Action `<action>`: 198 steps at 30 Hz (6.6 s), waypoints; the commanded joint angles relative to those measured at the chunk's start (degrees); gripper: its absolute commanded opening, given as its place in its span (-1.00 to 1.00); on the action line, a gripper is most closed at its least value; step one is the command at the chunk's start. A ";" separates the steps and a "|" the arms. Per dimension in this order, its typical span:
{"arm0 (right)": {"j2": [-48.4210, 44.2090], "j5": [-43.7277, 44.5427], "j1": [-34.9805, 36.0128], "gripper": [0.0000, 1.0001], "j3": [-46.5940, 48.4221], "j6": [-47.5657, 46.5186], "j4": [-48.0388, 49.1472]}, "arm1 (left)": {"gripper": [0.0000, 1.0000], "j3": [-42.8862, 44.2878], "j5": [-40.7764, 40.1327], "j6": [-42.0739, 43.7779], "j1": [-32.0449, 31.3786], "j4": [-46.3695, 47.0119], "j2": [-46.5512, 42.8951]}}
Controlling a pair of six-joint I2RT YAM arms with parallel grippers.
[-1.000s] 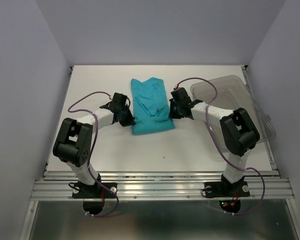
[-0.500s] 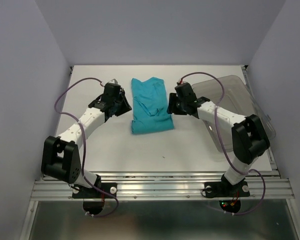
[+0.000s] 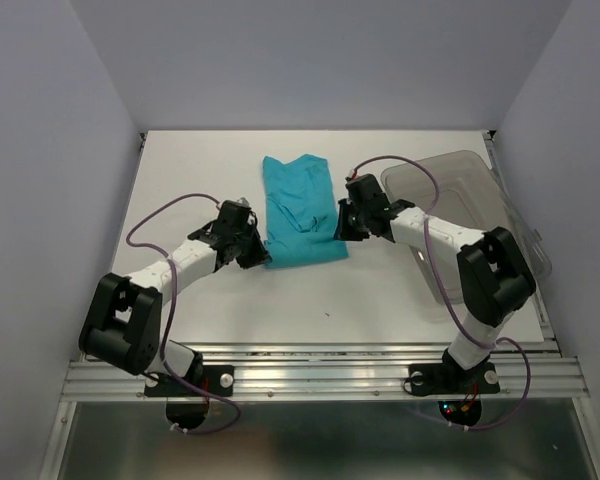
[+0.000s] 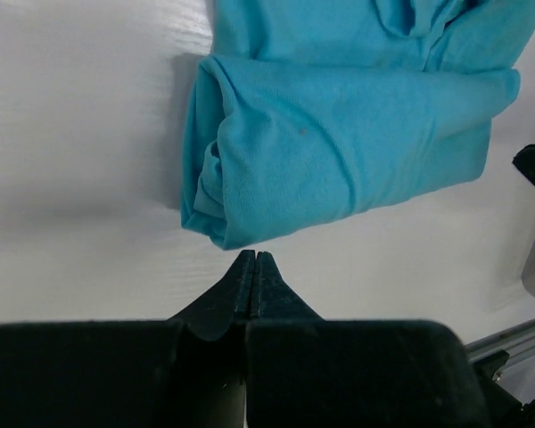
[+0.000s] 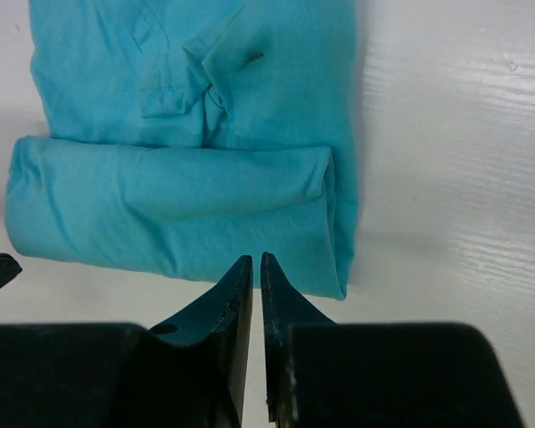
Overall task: Roll the t-shirts
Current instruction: Roll the T-shirt to the center of the board.
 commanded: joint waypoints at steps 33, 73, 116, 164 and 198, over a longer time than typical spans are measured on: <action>12.86 14.64 0.03 -0.75 5.43 -0.03 0.16 | -1.00 17.52 -5.03 6.48 1.97 2.75 22.54; 13.47 5.34 -0.76 -0.74 7.71 0.06 -1.07 | -1.00 61.39 -10.40 12.10 6.01 -7.54 52.69; 5.12 -10.05 -1.73 -0.70 -3.28 0.32 7.01 | -0.79 7.06 -15.22 1.56 -1.27 -7.98 -8.40; 2.58 -6.45 12.95 -0.67 -7.33 7.00 7.37 | -0.24 14.53 -28.68 4.45 -11.29 -17.39 -7.61; -24.32 -5.64 -15.88 0.61 -17.87 0.50 -2.39 | 0.44 19.72 -38.17 7.35 -45.57 -20.55 16.64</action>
